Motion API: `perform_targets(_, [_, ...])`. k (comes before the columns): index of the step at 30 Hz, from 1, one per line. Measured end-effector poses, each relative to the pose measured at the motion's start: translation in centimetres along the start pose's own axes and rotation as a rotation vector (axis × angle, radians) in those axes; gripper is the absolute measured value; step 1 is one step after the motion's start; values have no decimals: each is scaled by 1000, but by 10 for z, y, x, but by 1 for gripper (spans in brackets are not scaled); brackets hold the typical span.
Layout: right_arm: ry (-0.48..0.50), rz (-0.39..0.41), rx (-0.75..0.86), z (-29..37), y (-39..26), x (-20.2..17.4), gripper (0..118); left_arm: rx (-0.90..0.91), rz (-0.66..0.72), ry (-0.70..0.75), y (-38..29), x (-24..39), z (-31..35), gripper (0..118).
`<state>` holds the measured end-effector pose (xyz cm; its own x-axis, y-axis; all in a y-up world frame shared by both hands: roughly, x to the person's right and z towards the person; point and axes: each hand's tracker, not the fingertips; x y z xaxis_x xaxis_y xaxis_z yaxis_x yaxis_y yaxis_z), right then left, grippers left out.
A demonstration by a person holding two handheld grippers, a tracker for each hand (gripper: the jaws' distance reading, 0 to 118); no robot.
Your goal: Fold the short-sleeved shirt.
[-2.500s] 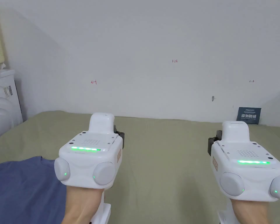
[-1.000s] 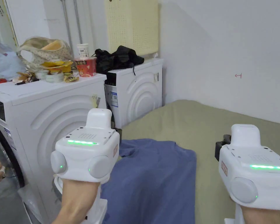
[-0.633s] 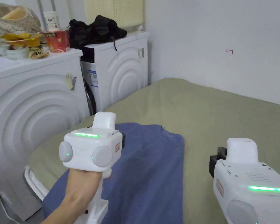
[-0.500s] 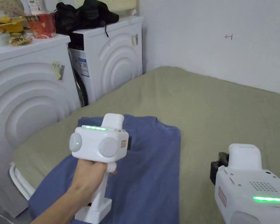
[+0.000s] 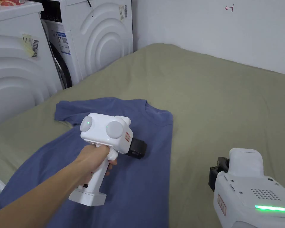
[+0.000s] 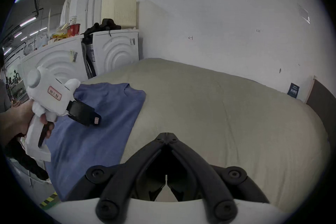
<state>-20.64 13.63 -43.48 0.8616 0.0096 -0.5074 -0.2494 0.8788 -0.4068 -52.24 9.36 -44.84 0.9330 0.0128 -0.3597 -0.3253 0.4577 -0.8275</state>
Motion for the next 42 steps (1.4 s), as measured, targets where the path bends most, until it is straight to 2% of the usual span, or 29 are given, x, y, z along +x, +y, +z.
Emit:
perform_targets(5, [1, 12, -7, 5, 0, 0, 0, -25, -8, 47, -8, 12, -12, 117])
perform_targets(7, [2, 15, -9, 9, 1, 3, 0, -24, -8, 53, -8, 16, -2, 111])
perform_targets(9, [-11, 8, -7, 16, 2, 10, 0, 10, -26, 63, -1, 15, 4, 65])
perform_targets(10, [-16, -3, -7, 20, 3, 15, 0, 36, -49, 86, 1, 18, 13, 27])
perform_targets(11, [-22, -13, -7, 25, 3, 20, 0, 47, -61, 119, 0, 21, 20, 0])
perform_targets(12, [-29, -26, -9, 30, 4, 25, 0, 70, -55, 145, -5, 23, 31, 0])
perform_targets(17, [-71, -59, 12, 70, 5, 59, 0, 133, -27, 70, -4, 37, 73, 0])
perform_targets(21, [-136, -86, 50, 108, 7, 92, 0, 223, -149, -12, 0, 88, 121, 0])
perform_targets(25, [-229, -114, 93, 157, 8, 135, 0, 295, -248, -146, 4, 163, 175, 0])
perform_targets(29, [-338, -121, 120, 211, 0, 182, 0, 349, -423, -238, 0, 253, 215, 0])
perform_targets(34, [-492, -171, 137, 270, -21, 241, 0, 410, -522, -421, -10, 368, 255, 0])
perform_targets(39, [-614, -212, 121, 311, -43, 290, 0, 386, -636, -567, -37, 478, 260, 0])
perform_targets(42, [-649, -241, 104, 321, -57, 314, 0, 312, -687, -667, -62, 530, 244, 0])
